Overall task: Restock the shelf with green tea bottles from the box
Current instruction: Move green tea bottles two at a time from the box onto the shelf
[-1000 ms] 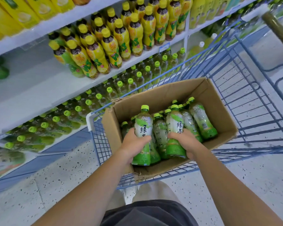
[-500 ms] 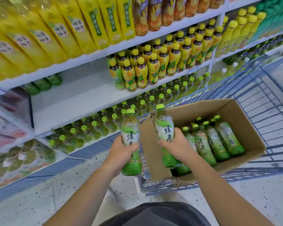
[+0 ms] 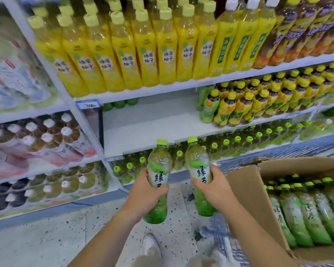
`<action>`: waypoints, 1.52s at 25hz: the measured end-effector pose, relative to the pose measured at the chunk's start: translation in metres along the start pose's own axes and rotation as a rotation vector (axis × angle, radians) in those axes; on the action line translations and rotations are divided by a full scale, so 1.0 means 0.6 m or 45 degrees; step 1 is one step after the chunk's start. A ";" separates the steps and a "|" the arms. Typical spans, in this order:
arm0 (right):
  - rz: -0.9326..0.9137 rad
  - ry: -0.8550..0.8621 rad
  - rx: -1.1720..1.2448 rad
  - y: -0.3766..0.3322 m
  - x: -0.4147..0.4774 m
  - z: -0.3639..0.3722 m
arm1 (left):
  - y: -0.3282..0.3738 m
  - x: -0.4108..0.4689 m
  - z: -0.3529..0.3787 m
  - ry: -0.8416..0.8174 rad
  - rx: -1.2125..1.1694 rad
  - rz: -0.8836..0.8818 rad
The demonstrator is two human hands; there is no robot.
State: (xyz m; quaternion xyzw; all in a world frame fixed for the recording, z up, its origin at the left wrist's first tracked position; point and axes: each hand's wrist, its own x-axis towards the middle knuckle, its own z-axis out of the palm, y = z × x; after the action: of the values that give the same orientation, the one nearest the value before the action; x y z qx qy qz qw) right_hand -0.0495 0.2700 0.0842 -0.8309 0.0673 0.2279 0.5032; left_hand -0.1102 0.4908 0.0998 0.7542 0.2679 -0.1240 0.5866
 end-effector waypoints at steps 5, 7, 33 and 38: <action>-0.067 0.039 0.050 -0.048 0.056 0.094 | -0.019 0.071 -0.072 0.108 0.016 0.030; -0.110 0.012 0.045 -0.059 0.095 0.120 | -0.029 0.110 -0.083 0.150 -0.011 0.065; -0.756 0.132 0.144 -0.042 0.555 0.181 | -0.033 0.552 -0.022 0.588 -0.125 0.709; -0.759 0.059 0.079 -0.016 0.556 0.181 | -0.058 0.562 -0.022 0.533 -0.001 0.710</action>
State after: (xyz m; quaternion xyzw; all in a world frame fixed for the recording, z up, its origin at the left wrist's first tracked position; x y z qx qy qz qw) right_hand 0.2160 0.4079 -0.0993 -0.8031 -0.1611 0.0488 0.5715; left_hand 0.1472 0.5967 -0.0941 0.8072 0.1662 0.1984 0.5305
